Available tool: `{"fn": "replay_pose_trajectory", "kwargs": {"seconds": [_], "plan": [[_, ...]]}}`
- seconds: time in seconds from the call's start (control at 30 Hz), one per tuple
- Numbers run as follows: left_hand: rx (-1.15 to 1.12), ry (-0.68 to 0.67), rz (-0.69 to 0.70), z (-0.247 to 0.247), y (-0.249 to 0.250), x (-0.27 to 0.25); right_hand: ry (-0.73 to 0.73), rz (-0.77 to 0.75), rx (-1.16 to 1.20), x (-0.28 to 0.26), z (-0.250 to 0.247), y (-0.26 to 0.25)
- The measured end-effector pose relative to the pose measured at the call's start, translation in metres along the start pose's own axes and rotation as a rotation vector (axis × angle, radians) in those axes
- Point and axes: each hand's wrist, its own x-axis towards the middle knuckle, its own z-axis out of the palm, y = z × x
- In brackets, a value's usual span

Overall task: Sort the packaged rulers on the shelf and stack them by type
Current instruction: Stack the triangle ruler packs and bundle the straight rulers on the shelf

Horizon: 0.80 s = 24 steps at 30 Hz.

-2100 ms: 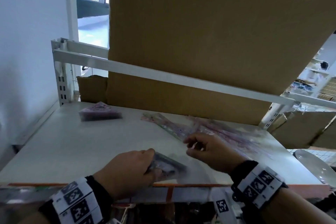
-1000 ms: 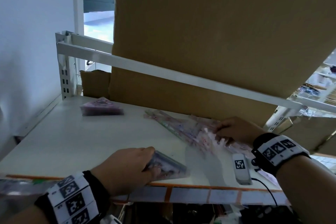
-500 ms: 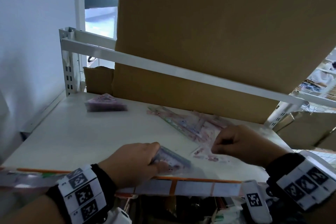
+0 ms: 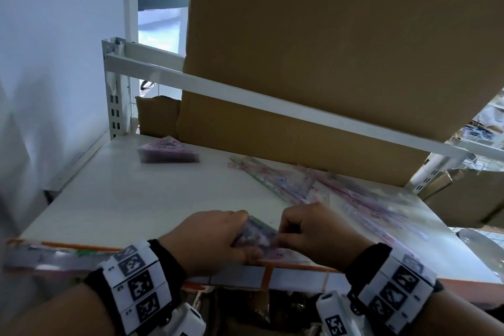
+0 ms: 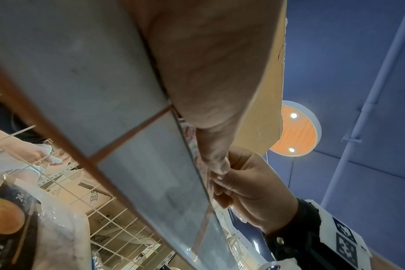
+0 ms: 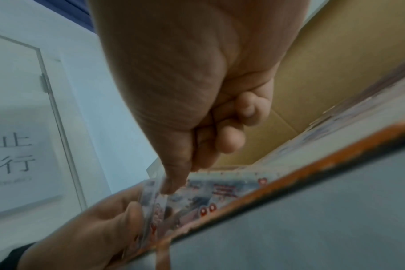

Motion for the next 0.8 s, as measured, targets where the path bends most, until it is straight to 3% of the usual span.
{"fn": "replay_pose_trajectory", "kwargs": {"seconds": [0.2, 0.37, 0.6, 0.7, 0.8], "plan": [[0.013, 0.059, 0.011, 0.003, -0.001, -0.001, 0.024, -0.054, 0.092, 0.004, 0.011, -0.009], [0.011, 0.082, 0.028, 0.004, 0.0, -0.002, -0.089, -0.036, 0.248, 0.003, 0.001, -0.008], [0.035, 0.121, 0.051, 0.009, 0.003, -0.004, -0.181, -0.088, 0.249, 0.009, -0.006, -0.013], [0.046, 0.168, 0.06, 0.011, 0.004, -0.003, -0.193, 0.007, 0.28, 0.018, -0.012, -0.004], [0.081, 0.195, 0.09, 0.005, 0.006, -0.005, -0.053, 0.221, 0.197, 0.04, -0.022, 0.028]]}}
